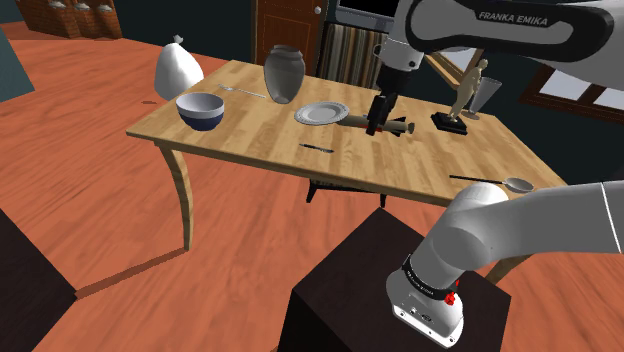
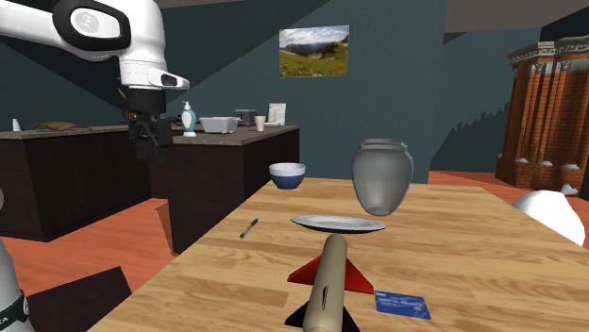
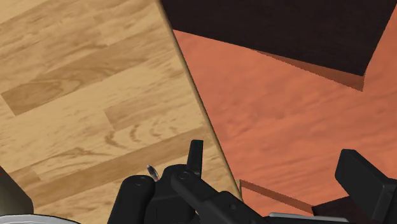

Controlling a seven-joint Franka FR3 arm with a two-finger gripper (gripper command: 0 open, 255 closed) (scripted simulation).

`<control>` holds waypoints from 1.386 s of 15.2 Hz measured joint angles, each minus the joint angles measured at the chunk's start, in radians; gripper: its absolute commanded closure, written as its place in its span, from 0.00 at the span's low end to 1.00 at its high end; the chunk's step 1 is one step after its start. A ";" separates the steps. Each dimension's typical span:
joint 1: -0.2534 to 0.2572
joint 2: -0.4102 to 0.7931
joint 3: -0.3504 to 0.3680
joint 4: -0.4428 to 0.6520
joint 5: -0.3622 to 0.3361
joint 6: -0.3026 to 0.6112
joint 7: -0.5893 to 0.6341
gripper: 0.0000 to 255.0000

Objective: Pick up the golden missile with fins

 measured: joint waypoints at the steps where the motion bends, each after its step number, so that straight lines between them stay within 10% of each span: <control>1: -0.006 0.022 -0.026 0.005 -0.019 0.017 -0.035 0.00; 11: -0.038 0.200 -0.250 0.059 -0.156 0.154 -0.348 0.00; 21: -0.017 0.519 -0.473 0.246 -0.139 0.304 -0.688 0.00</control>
